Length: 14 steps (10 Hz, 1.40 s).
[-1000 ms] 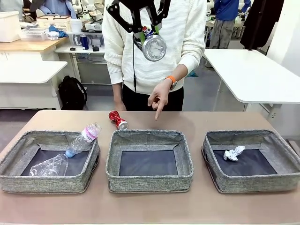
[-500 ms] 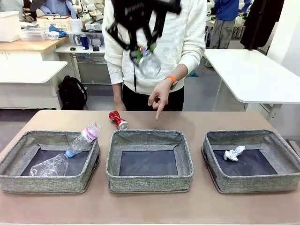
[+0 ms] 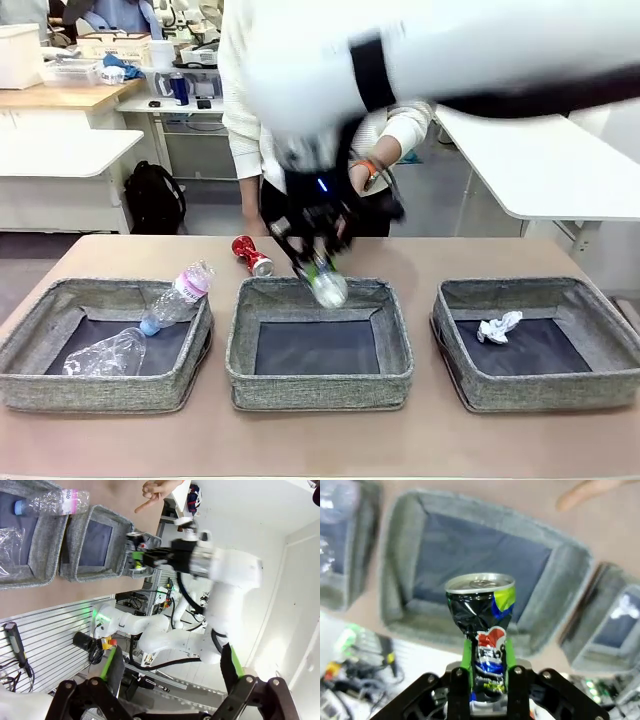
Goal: Sort the waste into the appropriate baskets.
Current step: Place the picked waste into the Fabric basket indicated by the person.
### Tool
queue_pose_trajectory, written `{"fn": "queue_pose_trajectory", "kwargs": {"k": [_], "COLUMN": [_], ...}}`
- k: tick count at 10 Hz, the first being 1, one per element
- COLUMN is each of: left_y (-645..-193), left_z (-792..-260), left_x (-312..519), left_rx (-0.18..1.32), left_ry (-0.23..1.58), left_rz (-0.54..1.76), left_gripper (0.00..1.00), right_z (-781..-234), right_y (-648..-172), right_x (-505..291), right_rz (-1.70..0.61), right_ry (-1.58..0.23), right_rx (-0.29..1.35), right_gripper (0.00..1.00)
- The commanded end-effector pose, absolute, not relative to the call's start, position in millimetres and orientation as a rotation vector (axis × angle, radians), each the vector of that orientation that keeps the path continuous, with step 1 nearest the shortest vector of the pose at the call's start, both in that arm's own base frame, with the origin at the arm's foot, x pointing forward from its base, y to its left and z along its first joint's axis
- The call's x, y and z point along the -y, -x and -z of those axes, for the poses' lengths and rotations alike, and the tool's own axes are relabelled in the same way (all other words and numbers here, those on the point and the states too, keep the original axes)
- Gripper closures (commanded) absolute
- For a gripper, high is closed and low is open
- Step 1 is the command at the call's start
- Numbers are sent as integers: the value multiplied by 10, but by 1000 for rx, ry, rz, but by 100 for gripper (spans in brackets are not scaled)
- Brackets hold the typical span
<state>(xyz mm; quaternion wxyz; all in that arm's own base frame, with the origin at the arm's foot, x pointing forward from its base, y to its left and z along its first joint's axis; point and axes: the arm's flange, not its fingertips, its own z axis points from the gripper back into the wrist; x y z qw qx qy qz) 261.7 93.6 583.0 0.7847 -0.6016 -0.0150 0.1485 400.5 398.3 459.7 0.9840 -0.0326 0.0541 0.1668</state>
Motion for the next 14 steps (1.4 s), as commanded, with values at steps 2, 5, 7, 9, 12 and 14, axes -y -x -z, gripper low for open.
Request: {"fn": "queue_pose_trajectory", "kwargs": {"k": [2,5,7,9,12,14], "left_y": [-2610,-2610,-2610,-2610,-2610,-2610], "left_z": [-5849,-5849,-5849,-5849,-5849,-5849], "left_x": [-932,-932,-932,-932,-932,-932], "left_rx": [49,49,49,49,49,49], "left_ry": [1312,1312,1312,1312,1312,1312], "left_rz": [-306,-306,-306,-306,-306,-306], "left_gripper": [0,0,0,0,0,0], "right_z": [-4258,-4287,-4294,-4308,-4320,-4344], "right_y": [-3768,-3778,-3773,-3751,-3761,-3756], "right_x": [-3364,-3343,-3345,-3328,-3325,-3311], "right_rz": [-314,-305,-302,-299,-309,-333], "right_ry": [-90,-92,-91,-105,-96,-140], "right_rx": [-48,-39,-44,-44,-34,-34], "right_gripper": [73,73,73,73,0,0]}}
